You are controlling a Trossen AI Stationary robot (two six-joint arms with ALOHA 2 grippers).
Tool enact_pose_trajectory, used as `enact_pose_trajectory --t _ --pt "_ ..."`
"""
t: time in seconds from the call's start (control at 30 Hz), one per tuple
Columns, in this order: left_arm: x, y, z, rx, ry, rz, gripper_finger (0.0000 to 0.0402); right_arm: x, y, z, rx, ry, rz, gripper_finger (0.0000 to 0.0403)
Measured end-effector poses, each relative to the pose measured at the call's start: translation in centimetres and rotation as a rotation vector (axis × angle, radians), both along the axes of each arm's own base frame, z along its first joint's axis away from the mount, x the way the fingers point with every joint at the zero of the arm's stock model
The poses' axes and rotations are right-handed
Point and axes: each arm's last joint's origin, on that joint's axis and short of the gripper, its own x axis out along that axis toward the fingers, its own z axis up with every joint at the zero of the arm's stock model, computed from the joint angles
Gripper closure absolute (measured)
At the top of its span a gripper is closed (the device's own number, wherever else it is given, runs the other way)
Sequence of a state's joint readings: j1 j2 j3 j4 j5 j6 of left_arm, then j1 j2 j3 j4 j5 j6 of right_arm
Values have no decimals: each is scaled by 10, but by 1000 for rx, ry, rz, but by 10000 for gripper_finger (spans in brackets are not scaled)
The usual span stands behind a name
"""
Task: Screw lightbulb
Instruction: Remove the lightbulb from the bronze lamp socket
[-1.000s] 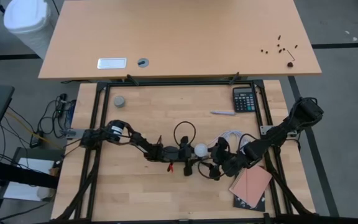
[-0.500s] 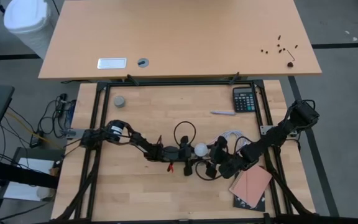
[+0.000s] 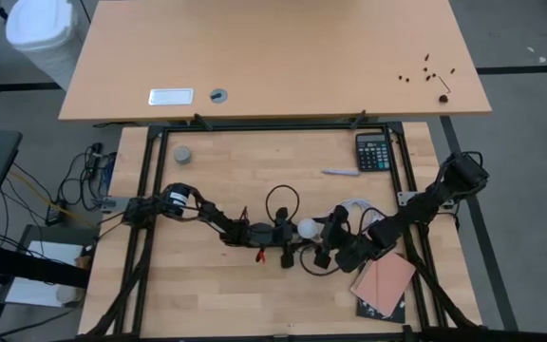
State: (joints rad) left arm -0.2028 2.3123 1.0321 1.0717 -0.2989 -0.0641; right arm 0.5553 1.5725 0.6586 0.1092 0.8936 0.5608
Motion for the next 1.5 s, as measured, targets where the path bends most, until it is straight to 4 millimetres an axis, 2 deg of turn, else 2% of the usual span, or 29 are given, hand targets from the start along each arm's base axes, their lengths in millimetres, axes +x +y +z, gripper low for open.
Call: enact_pose_trajectory --t 0.17,0.3,0.4,0.5,0.63,0.8,0.93,1.23,1.5 --pt "0 0 0 0 1 0 214 -20 -2 5 4 63 -37 110" --pt "0 0 0 0 1 0 214 -44 -7 10 -7 69 -152 111" --pt "0 0 0 0 2 0 214 -49 -6 12 44 70 -164 111" --pt "0 0 0 0 2 0 214 -41 0 10 117 93 -85 111" --pt "0 0 0 -6 1 1 214 -21 6 8 133 27 -17 111" --pt "0 0 -1 -11 1 3 213 1 2 -8 95 -7 -21 111" --pt "0 0 -1 -14 1 5 213 10 2 -18 23 -58 -59 111" --pt "0 0 -1 -15 1 4 213 16 12 -25 -98 -154 -109 111" --pt "0 0 -1 -17 -1 4 213 17 14 -18 -65 -173 -70 111"
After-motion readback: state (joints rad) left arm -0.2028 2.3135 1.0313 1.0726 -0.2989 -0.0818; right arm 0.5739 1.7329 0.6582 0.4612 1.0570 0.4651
